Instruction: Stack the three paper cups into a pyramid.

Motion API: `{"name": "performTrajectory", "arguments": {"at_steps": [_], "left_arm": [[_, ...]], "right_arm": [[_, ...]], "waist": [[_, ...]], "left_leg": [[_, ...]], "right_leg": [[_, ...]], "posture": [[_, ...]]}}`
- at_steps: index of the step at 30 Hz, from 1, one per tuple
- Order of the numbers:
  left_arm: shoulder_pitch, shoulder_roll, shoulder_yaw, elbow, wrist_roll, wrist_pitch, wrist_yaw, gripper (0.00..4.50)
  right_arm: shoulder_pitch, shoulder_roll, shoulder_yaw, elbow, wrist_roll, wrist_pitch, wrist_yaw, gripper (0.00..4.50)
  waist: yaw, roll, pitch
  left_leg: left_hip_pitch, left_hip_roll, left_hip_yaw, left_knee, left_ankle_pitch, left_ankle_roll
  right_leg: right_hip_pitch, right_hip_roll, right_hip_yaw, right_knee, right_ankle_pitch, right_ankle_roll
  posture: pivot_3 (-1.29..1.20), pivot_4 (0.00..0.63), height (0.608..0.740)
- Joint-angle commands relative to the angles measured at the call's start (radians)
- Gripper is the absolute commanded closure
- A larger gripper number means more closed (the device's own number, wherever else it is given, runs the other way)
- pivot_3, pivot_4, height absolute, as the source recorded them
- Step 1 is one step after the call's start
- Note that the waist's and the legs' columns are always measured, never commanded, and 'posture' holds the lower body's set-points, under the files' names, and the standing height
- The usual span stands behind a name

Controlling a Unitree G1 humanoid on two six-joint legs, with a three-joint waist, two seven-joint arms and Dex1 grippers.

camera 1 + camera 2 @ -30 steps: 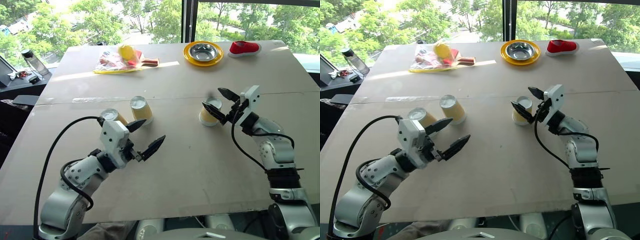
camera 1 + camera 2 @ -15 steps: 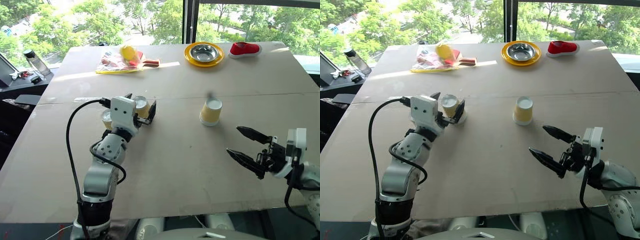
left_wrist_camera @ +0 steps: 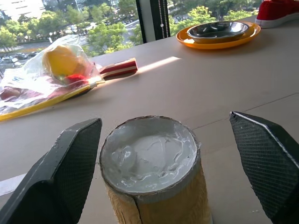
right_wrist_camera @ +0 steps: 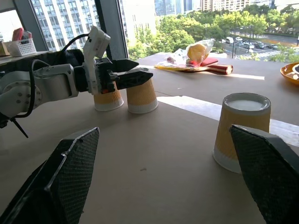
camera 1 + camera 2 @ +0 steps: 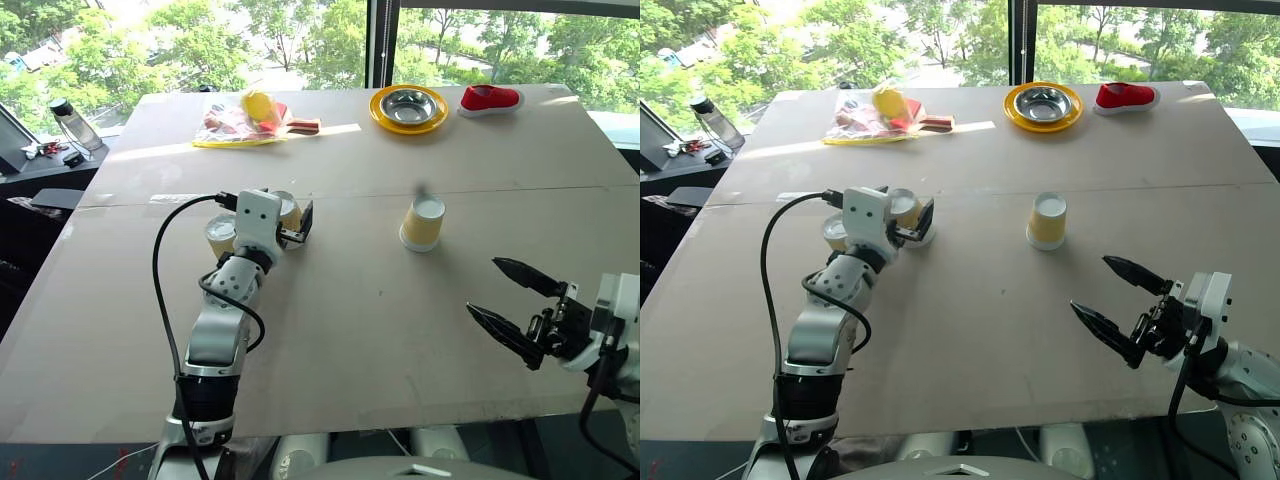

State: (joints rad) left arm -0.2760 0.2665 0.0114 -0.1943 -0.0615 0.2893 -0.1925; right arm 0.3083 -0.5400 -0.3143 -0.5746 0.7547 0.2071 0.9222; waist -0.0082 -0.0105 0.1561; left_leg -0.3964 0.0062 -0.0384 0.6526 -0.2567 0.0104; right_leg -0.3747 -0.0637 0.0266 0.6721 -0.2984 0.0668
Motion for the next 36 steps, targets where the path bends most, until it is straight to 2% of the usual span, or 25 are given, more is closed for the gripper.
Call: {"name": "performTrajectory", "arguments": {"at_steps": [1,2,4,8,23,26,31,32,36], "left_arm": [[-0.022,-0.008,0.0,-0.001,0.003,0.011,0.003,0.52],[-0.025,-0.01,0.001,-0.003,0.004,0.016,0.004,0.75],[-0.028,-0.012,0.002,-0.01,0.006,0.027,0.009,1.51],[-0.029,-0.016,0.005,-0.024,0.009,0.047,0.016,3.28],[-0.028,-0.051,0.045,-0.095,-0.038,-0.014,0.02,3.28],[-0.038,-0.07,0.047,-0.124,-0.025,0.005,0.055,2.51],[-0.038,-0.101,0.037,-0.147,0.037,0.059,0.148,0.22],[-0.035,-0.103,0.034,-0.142,0.049,0.072,0.159,0.09],[-0.028,-0.114,0.032,-0.099,0.051,0.119,0.169,0.09]], "right_arm": [[-0.006,-0.005,-0.019,-0.047,0.018,-0.009,-0.019,0.0],[-0.007,-0.006,-0.018,-0.05,0.019,-0.008,-0.023,0.0],[-0.013,-0.009,-0.016,-0.052,0.02,-0.005,-0.03,0.0],[-0.028,-0.013,-0.01,-0.055,0.02,0.002,-0.042,0.0],[-0.064,-0.018,0.007,-0.044,0.006,0.005,-0.054,0.0],[-0.067,-0.018,0.008,-0.04,0.004,0.003,-0.052,0.0],[-0.07,-0.018,0.011,-0.035,0.003,-0.001,-0.054,0.0],[-0.071,-0.018,0.012,-0.036,0.003,-0.001,-0.055,0.0],[-0.071,-0.017,0.014,-0.039,0.001,-0.001,-0.059,0.0]], "waist": [[0.0,0.0,0.0],[0.001,0.0,0.0],[0.001,0.0,0.0],[0.002,0.0,0.0],[0.0,-0.001,0.0],[0.0,-0.001,0.0],[0.001,-0.001,0.0],[0.001,-0.001,0.0],[0.001,-0.001,0.0]], "left_leg": [[0.0,0.0,0.0,0.0,0.0,0.0],[0.0,0.0,0.0,0.0,0.0,0.0],[0.0,0.0,0.0,0.0,0.0,0.0],[0.0,0.0,0.0,0.001,0.0,0.0],[0.0,0.0,0.0,0.001,0.0,0.0],[0.0,0.0,0.0,0.001,0.0,0.0],[0.0,0.0,0.0,0.001,0.0,0.0],[0.0,0.0,0.0,0.001,0.0,0.0],[0.0,0.0,0.0,0.001,0.0,0.0]], "right_leg": [[0.0,0.0,0.0,0.0,0.0,0.0],[0.0,0.0,0.0,0.0,0.0,0.0],[0.0,0.0,0.0,0.0,0.0,0.0],[0.0,0.0,0.0,0.0,0.0,0.0],[0.0,0.0,0.0,0.001,0.0,0.0],[0.0,0.0,0.0,0.001,0.0,0.0],[0.0,0.0,0.0,0.001,0.0,0.0],[0.0,0.0,0.0,0.001,0.0,0.0],[0.0,0.0,0.0,0.001,0.0,0.0]], "posture": [[0.0,0.15,0.74],[0.0,0.15,0.74],[0.0,0.15,0.74],[0.0,0.15,0.74],[0.0,0.15,0.74],[0.0,0.15,0.74],[0.0,0.15,0.74],[0.0,0.15,0.74],[0.0,0.15,0.74]]}}
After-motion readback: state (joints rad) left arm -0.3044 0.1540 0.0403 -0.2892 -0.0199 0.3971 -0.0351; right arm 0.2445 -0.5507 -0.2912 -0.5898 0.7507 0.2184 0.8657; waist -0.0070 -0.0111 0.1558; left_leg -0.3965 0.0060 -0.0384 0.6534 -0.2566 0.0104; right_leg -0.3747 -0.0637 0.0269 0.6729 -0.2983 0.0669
